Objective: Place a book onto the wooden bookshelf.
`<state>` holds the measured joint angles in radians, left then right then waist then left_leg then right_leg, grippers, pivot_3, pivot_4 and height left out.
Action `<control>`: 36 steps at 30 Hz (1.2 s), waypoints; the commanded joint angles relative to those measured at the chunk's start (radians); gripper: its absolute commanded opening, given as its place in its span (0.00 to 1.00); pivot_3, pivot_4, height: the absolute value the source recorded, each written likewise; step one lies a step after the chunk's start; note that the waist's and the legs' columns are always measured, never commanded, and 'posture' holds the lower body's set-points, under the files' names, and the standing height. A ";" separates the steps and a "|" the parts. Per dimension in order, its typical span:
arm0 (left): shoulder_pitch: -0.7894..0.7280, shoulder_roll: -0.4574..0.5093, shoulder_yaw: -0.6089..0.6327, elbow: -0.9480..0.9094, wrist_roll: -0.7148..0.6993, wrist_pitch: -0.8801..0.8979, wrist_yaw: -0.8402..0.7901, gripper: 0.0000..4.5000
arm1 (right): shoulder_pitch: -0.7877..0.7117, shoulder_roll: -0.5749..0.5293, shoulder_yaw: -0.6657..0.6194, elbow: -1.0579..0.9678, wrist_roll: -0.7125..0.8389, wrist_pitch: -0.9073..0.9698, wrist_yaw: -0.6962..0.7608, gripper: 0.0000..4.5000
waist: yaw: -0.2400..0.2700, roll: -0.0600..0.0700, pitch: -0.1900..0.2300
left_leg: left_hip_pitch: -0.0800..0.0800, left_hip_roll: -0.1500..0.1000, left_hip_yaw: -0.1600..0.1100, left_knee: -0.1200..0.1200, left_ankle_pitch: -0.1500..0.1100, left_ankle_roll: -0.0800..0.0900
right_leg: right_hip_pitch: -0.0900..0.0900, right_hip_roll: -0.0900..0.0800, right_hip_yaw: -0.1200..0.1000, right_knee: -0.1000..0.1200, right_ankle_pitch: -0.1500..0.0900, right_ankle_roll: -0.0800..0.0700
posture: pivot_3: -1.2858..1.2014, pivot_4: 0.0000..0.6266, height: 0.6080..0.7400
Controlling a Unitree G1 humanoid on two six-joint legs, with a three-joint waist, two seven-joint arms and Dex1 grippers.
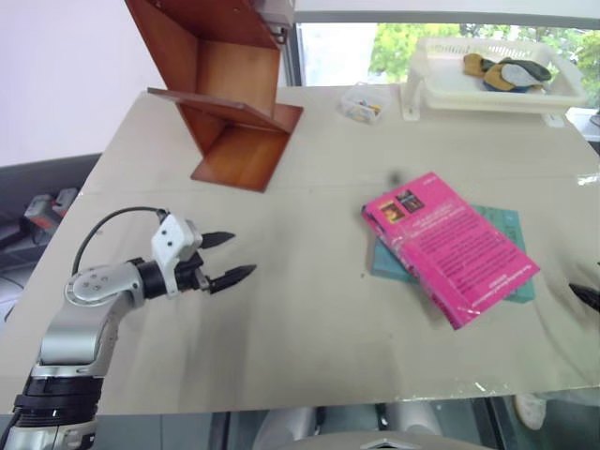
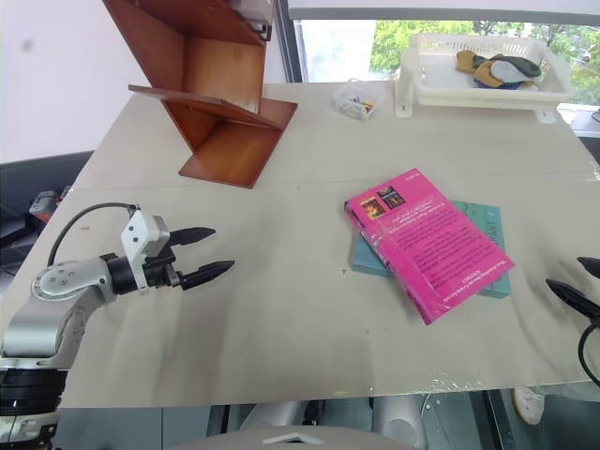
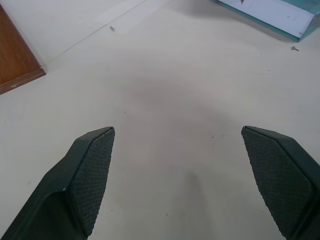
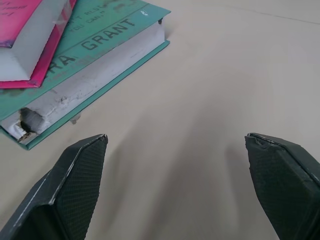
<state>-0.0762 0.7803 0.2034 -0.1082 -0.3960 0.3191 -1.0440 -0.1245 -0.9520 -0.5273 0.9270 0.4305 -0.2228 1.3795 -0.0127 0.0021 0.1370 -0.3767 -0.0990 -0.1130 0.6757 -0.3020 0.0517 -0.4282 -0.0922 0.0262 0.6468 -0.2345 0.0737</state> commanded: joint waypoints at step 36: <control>-0.099 0.182 0.137 -0.044 -0.306 0.099 -0.365 0.97 | 0.036 0.423 0.231 -0.649 0.028 0.153 -0.366 1.00 | -0.004 0.004 0.000 | 0.003 0.001 0.000 -0.002 0.000 0.000 | 0.001 0.004 0.000 0.000 0.000 -0.001 | 0.52 0.24 1.00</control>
<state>-0.1667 0.9541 0.3312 -0.1360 -0.6986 0.4270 -1.4104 -0.0719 -0.5357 -0.3087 0.3235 0.4560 -0.0683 1.0147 -0.0162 0.0058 0.1372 -0.3736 -0.0980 -0.1131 0.6738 -0.3018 0.0513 -0.4269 -0.0887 0.0265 0.6466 -0.2343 0.0731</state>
